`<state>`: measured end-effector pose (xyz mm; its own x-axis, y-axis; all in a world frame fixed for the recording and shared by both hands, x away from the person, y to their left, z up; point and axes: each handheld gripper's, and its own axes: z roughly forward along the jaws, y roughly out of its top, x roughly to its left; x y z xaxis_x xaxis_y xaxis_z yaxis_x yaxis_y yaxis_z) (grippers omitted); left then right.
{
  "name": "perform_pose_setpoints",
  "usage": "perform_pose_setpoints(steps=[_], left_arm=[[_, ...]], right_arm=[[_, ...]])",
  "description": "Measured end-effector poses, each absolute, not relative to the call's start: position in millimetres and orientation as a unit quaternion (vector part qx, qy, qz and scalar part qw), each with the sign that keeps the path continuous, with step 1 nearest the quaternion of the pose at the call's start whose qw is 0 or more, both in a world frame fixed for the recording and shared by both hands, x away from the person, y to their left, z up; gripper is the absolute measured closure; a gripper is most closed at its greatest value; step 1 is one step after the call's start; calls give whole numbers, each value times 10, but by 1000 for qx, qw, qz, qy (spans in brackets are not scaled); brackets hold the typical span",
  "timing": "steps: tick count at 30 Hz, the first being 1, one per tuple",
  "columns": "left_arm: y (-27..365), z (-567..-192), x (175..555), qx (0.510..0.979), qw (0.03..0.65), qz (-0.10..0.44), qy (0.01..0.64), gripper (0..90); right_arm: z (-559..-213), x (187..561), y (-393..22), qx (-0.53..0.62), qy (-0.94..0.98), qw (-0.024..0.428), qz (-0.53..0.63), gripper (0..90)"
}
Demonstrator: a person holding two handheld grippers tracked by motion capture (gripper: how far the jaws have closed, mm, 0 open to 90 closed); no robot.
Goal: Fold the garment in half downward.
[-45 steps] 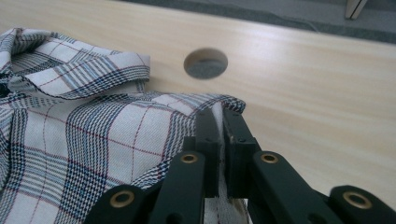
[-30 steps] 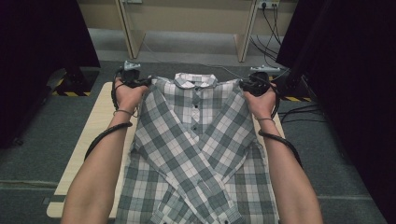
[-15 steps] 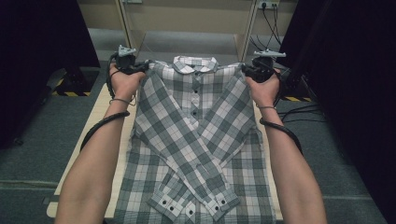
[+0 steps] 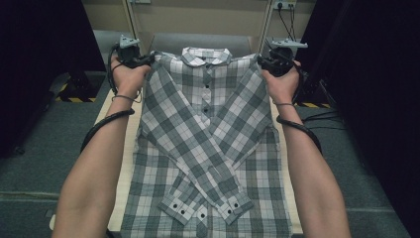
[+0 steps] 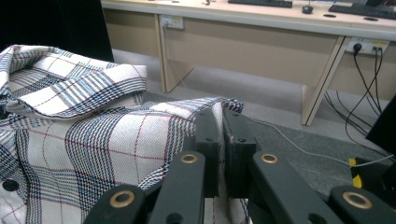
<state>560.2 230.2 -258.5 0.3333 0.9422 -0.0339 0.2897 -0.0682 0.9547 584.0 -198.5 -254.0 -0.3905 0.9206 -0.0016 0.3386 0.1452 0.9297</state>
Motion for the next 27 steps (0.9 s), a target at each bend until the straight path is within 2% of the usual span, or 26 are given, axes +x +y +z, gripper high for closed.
perform_pose_setpoints(steps=[27], left_arm=[[2328,-2053,5573,636,511,367,446,870]], right_arm=[[-2033,5860,-1931,438,666,348,494,871]])
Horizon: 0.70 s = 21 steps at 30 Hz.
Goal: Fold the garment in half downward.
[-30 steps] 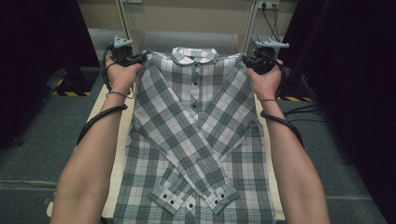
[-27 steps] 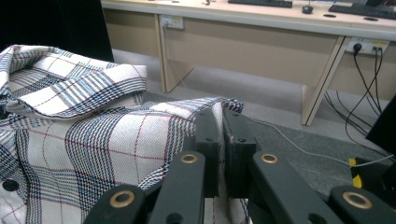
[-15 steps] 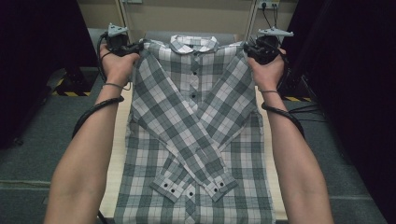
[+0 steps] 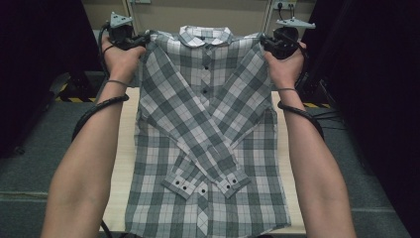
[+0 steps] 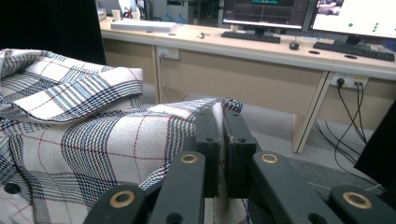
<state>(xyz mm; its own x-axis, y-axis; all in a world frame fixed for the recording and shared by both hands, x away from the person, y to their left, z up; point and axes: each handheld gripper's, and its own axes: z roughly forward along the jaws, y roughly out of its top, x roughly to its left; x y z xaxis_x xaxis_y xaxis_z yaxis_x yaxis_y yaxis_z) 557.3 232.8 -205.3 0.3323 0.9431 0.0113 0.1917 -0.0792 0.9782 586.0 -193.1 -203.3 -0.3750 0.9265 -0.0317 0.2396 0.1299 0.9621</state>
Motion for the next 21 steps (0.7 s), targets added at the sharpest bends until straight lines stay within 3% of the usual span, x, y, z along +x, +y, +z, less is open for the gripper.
perform_pose_setpoints(steps=[21], left_arm=[[2292,-1778,5572,628,520,384,434,870]], right_arm=[[-1707,5849,-1951,430,655,363,505,871]])
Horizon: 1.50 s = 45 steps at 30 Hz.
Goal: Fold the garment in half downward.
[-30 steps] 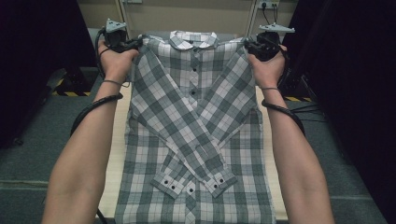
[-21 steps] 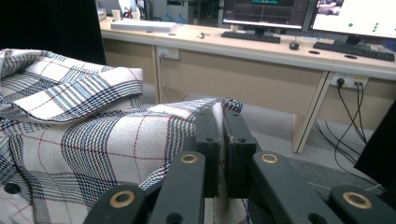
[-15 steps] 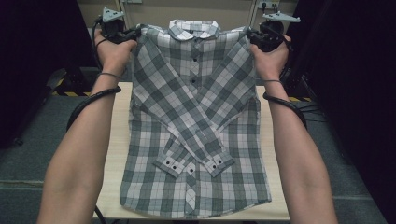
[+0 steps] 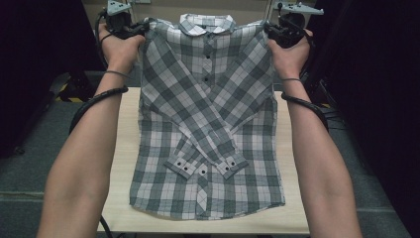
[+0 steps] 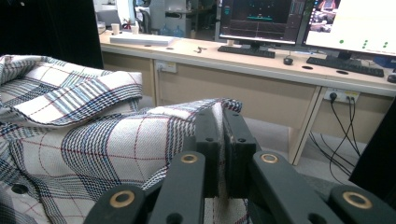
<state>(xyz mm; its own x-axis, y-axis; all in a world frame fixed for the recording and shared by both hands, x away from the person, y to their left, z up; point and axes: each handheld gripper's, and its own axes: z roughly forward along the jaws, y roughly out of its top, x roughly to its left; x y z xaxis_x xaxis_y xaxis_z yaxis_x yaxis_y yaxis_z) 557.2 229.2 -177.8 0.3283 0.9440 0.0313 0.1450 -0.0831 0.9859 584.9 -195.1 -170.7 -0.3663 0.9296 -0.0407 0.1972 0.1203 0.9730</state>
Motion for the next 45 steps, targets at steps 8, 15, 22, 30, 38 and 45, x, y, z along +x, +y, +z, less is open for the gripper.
perform_pose_setpoints(steps=[8,15,22,30,38,45], left_arm=[[2276,-1660,5569,627,521,391,427,870],[2264,-1592,5562,625,524,395,423,870],[2281,-1608,5563,623,525,395,425,870],[2282,-1659,5558,629,520,394,423,870],[2286,-1789,5535,641,510,387,424,870],[2293,-1981,5494,653,504,377,422,870]], right_arm=[[-1637,5835,-1965,430,651,366,508,871],[-1567,5817,-1977,427,646,371,513,871],[-1515,5801,-1967,421,647,375,514,871],[-1555,5811,-1953,423,651,374,508,871],[-1670,5791,-1966,425,654,365,509,871],[-1902,5727,-2018,427,662,352,506,871]])
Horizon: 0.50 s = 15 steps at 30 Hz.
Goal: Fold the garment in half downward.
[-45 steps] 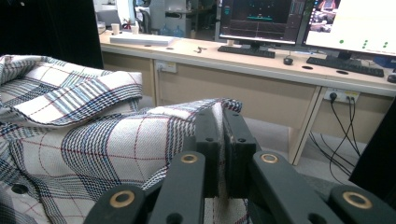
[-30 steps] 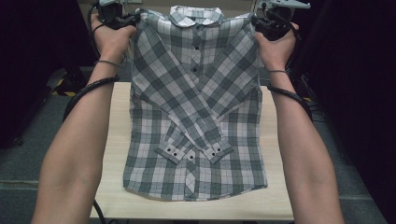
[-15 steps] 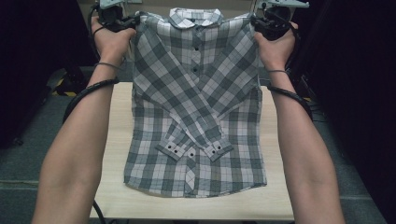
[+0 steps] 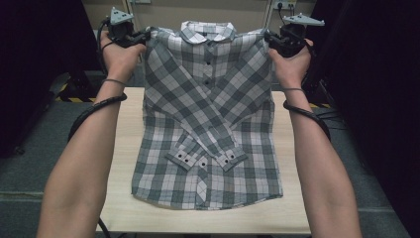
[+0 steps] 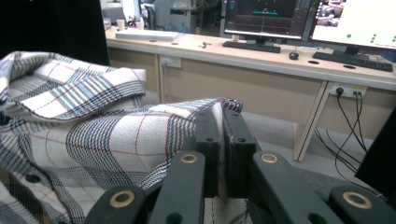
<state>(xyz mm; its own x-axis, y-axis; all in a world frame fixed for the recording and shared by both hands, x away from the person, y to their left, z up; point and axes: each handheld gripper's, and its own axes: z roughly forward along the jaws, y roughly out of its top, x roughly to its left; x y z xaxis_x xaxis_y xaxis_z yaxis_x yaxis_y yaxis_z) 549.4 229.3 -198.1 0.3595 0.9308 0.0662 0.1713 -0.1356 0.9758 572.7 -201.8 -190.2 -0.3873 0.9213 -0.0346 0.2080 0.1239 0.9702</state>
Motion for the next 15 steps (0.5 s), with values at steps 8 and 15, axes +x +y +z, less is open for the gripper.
perform_pose_setpoints(steps=[8,15], left_arm=[[2287,-2137,5413,666,499,370,414,870],[2256,-2181,5364,670,498,369,408,870]], right_arm=[[-2069,5613,-2069,421,669,347,505,871],[-2173,5549,-2106,424,669,343,504,871]])
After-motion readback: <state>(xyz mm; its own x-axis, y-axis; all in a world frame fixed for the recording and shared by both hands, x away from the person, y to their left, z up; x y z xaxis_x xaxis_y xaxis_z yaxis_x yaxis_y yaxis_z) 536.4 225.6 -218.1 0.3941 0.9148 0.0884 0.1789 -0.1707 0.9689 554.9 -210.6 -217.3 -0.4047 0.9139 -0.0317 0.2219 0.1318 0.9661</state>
